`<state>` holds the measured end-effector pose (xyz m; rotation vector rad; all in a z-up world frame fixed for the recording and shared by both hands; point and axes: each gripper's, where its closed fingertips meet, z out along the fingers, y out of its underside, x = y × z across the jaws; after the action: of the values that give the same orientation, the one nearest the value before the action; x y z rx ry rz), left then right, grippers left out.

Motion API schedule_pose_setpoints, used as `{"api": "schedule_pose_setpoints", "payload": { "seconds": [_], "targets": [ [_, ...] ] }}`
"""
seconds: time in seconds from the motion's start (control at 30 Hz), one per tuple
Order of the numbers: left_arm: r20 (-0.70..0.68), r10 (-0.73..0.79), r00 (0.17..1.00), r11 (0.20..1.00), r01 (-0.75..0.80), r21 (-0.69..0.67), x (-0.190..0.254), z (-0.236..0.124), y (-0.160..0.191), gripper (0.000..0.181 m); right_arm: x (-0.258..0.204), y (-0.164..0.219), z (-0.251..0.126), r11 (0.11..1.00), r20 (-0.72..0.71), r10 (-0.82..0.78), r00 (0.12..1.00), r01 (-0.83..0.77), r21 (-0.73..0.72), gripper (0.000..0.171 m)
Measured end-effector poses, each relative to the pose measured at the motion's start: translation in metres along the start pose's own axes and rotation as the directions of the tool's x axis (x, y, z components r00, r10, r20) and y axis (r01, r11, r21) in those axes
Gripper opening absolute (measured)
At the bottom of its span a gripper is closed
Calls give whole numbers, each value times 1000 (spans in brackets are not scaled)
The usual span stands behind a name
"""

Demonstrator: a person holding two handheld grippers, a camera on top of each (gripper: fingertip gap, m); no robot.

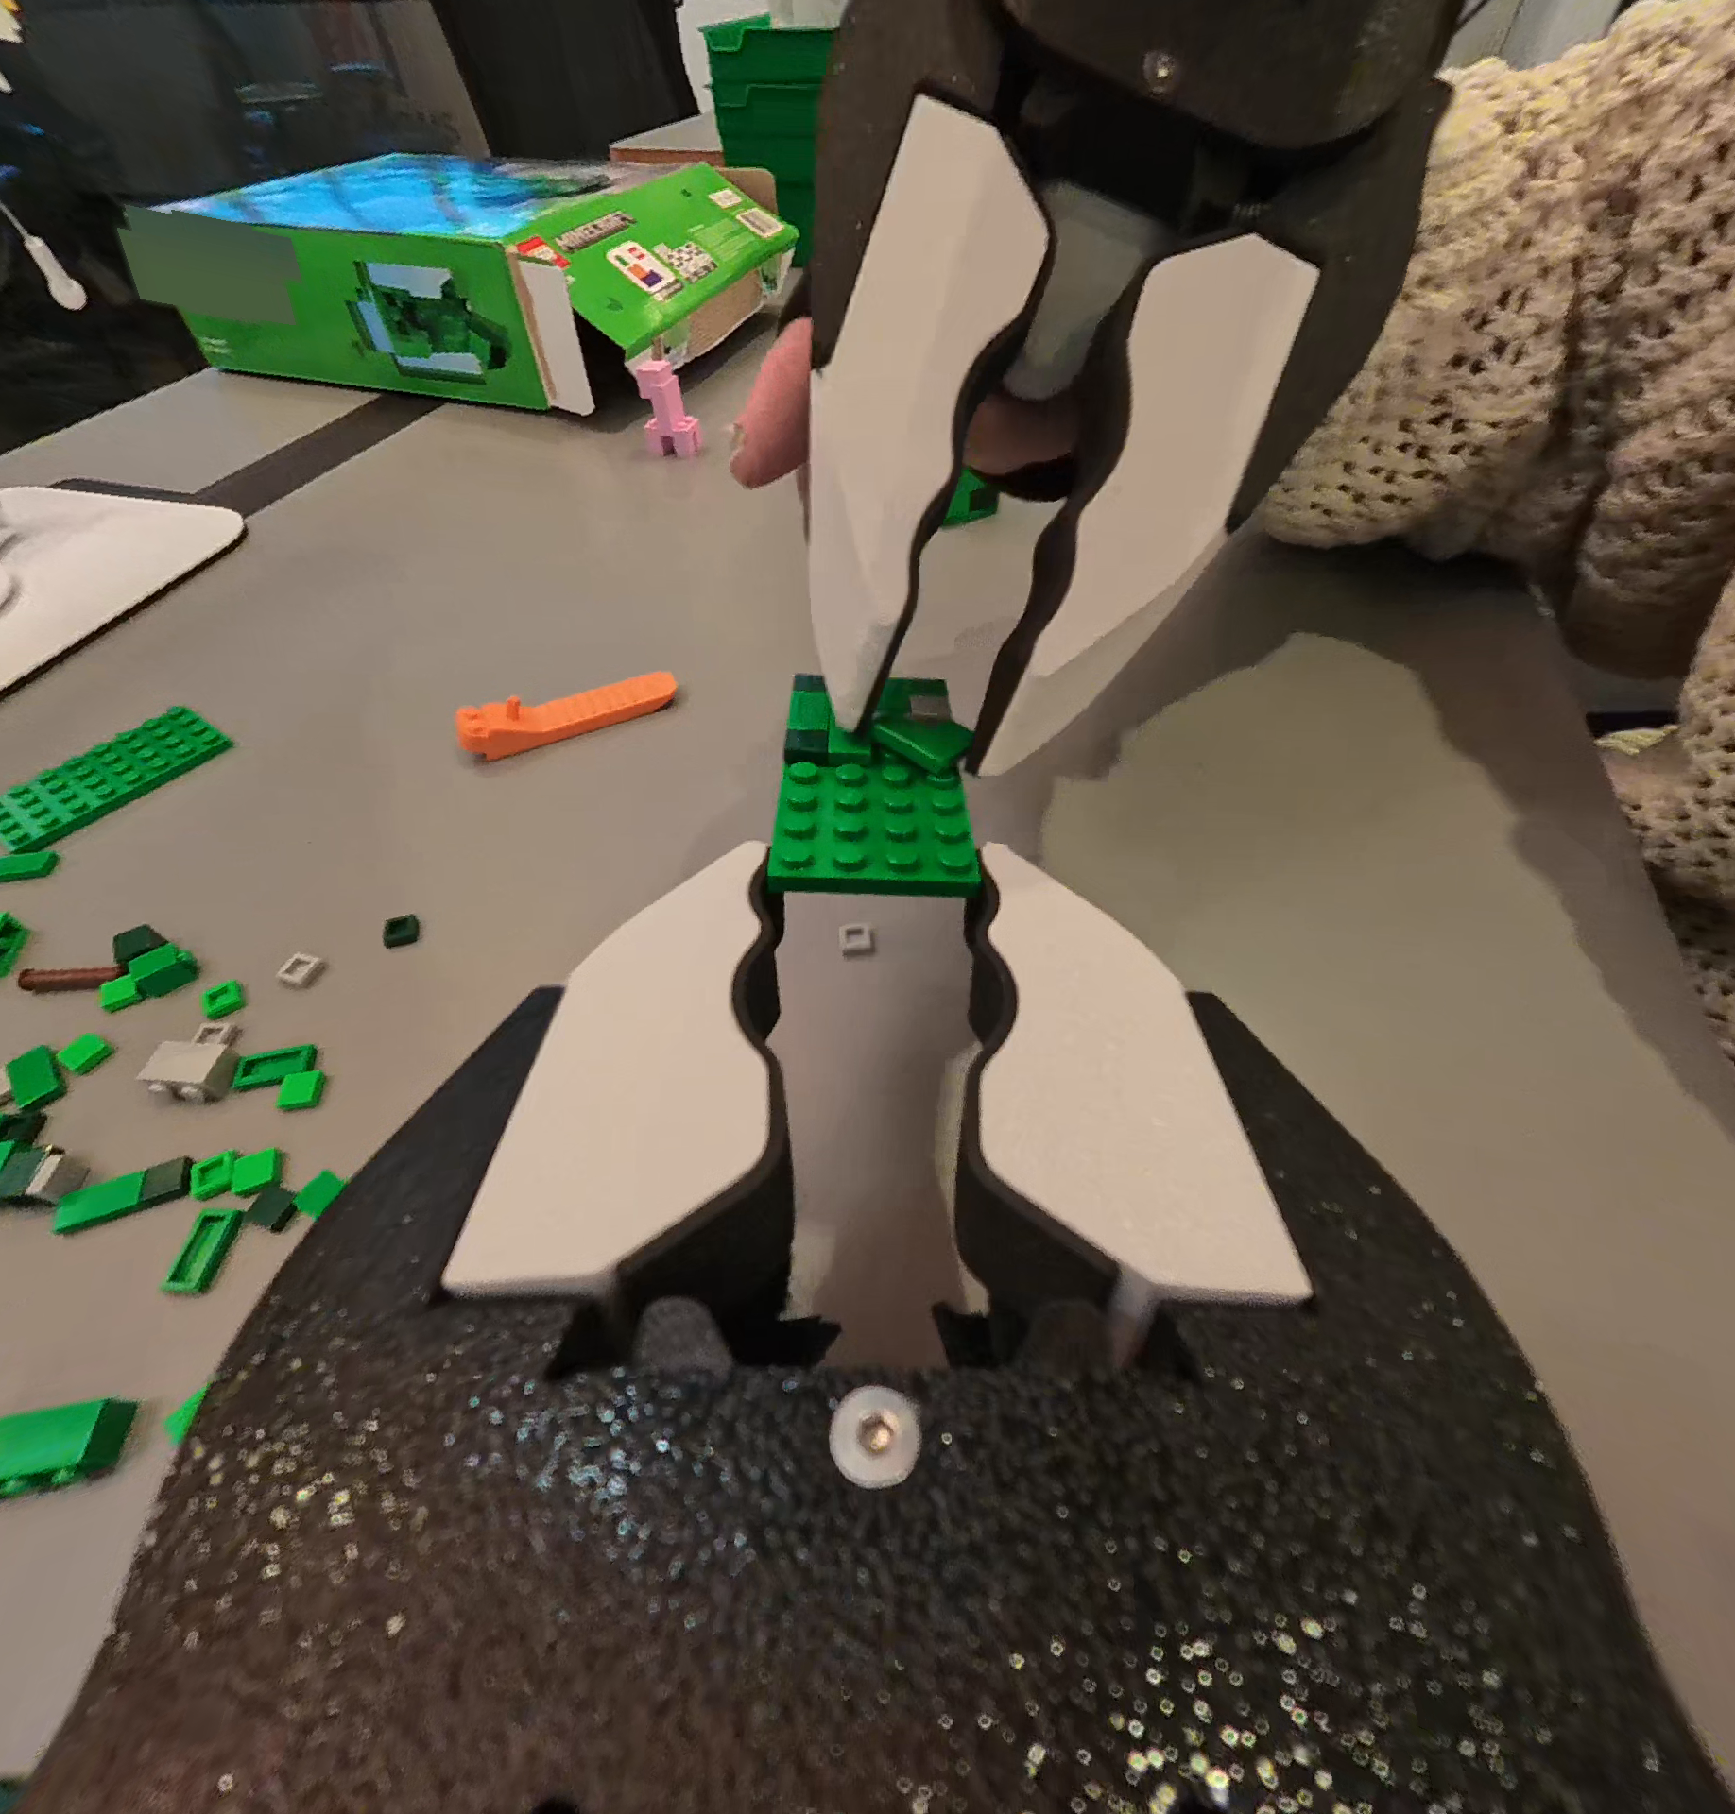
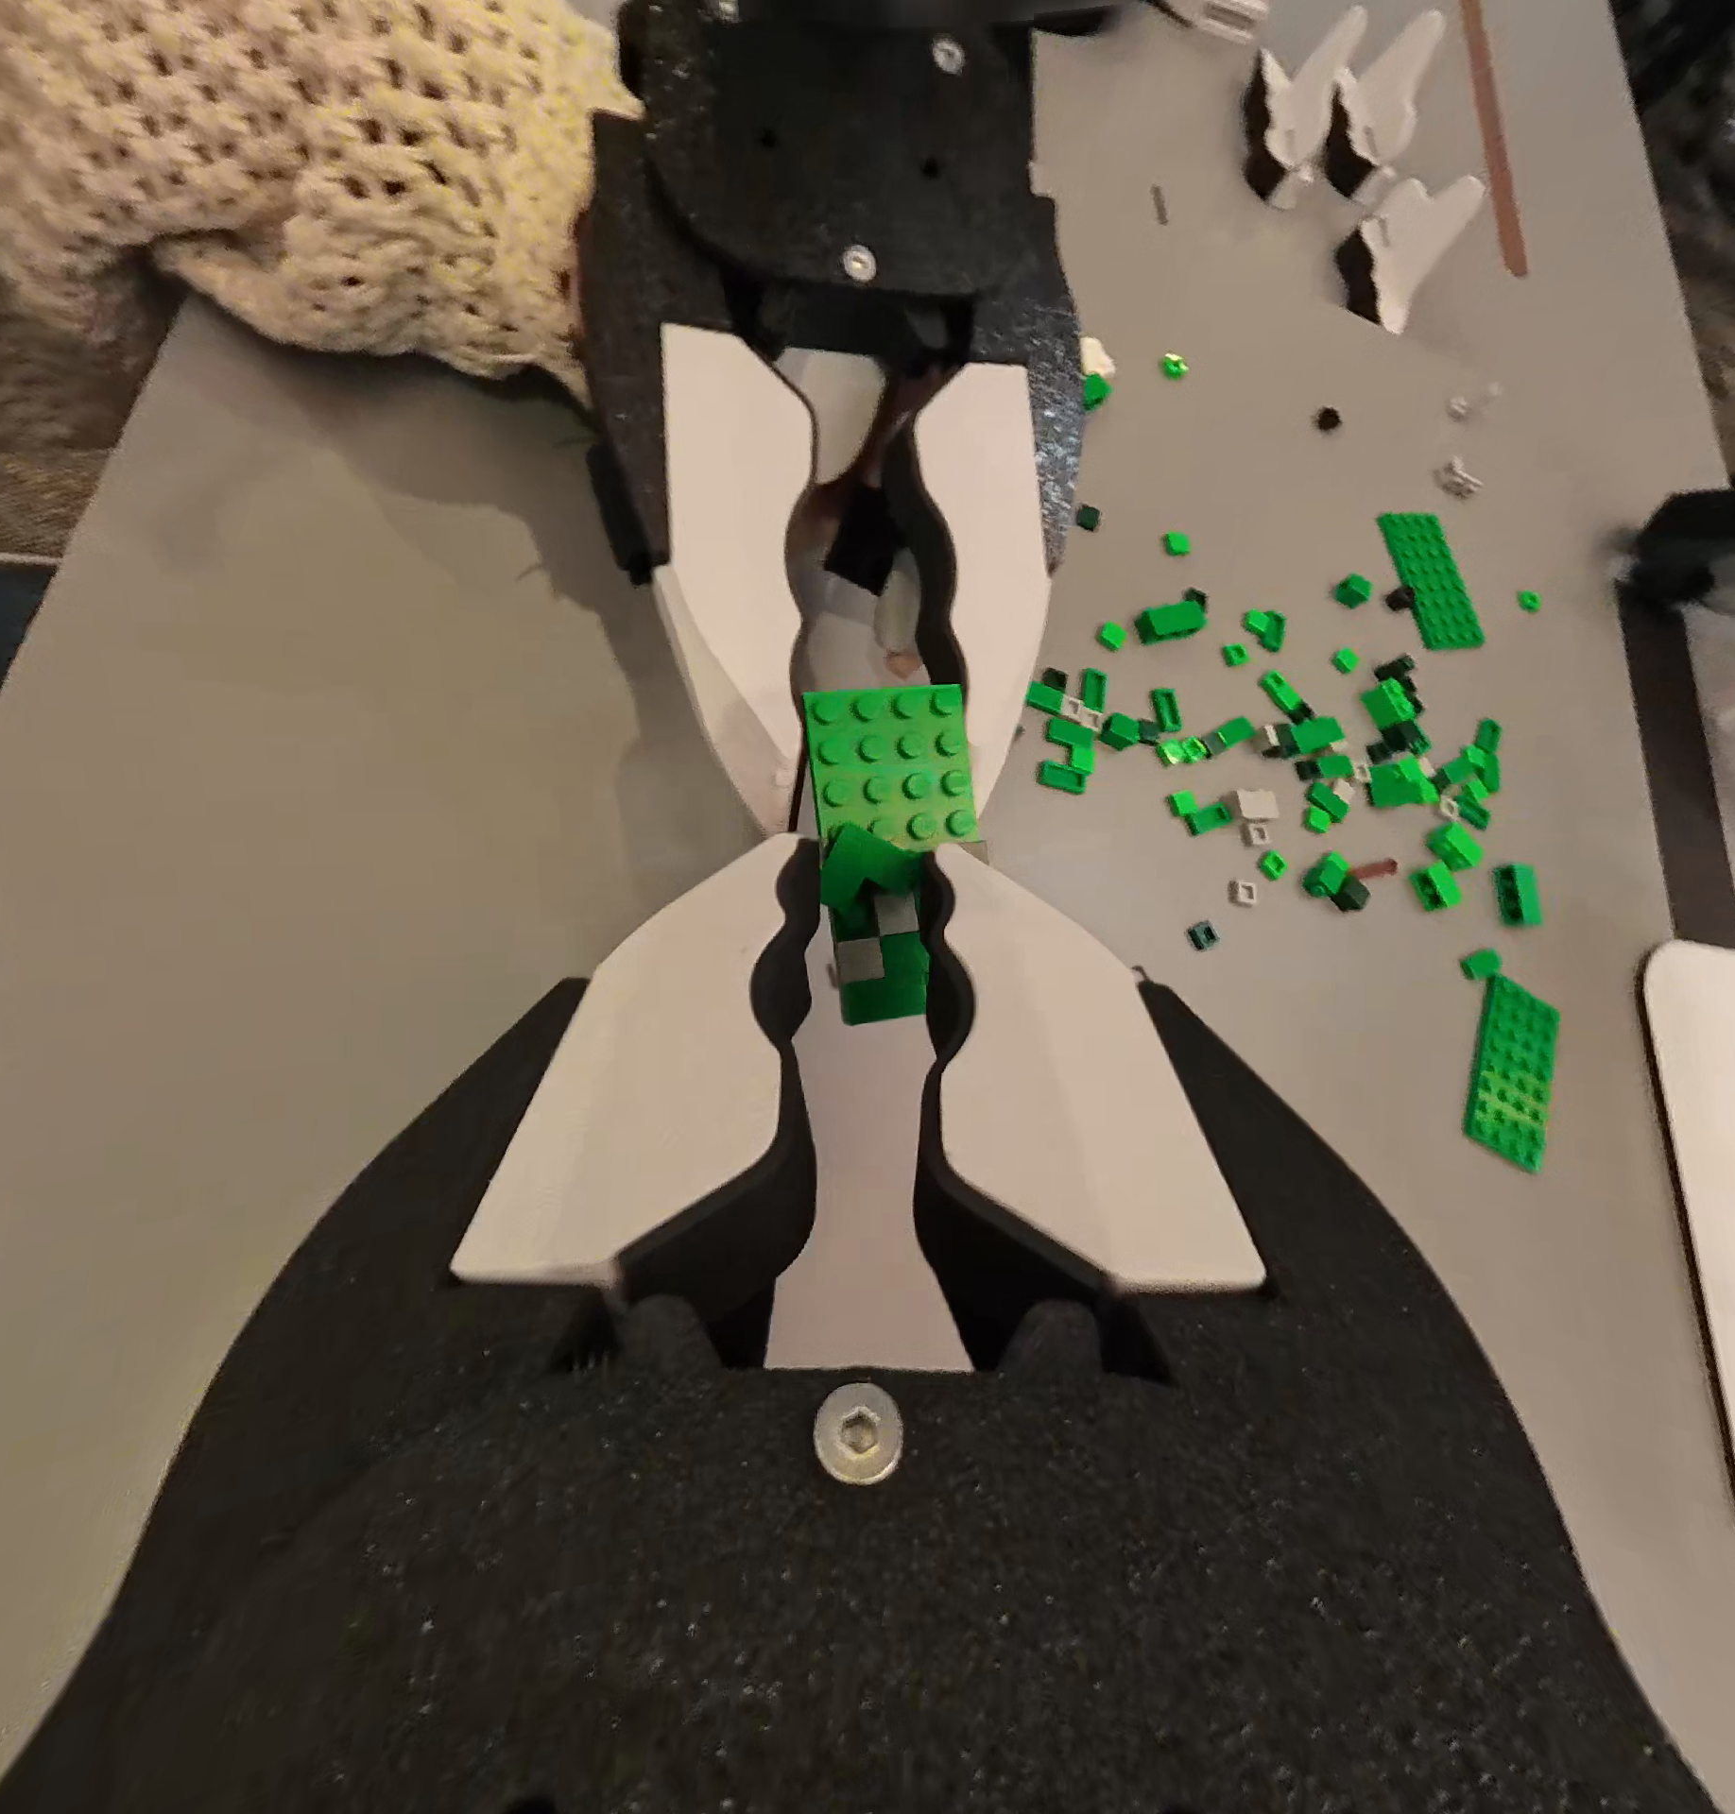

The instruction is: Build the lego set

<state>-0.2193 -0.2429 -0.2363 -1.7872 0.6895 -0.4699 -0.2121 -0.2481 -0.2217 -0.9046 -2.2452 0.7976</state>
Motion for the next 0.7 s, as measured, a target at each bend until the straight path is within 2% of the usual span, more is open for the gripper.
{"api": "schedule_pose_setpoints", "payload": {
  "seconds": [0.13, 0.37, 0.7],
  "targets": [
    [-45, 3, 999, 1000, -2, 22, 7, 1, -3, 35, -8, -2, -6, 998, 89, -60, 994, 60, 7, 19],
    [-96, 9, 995, 999, -5, 40, 15, 0, -5, 35, -14, -3, -10, 985, 138, -164, 977, 168, -22, 19],
    [-141, 17, 990, 999, -11, 45, 24, 1, -6, 35, -20, -5, -14, 972, 204, -227, 952, 236, -20, 20]
  ]
}}
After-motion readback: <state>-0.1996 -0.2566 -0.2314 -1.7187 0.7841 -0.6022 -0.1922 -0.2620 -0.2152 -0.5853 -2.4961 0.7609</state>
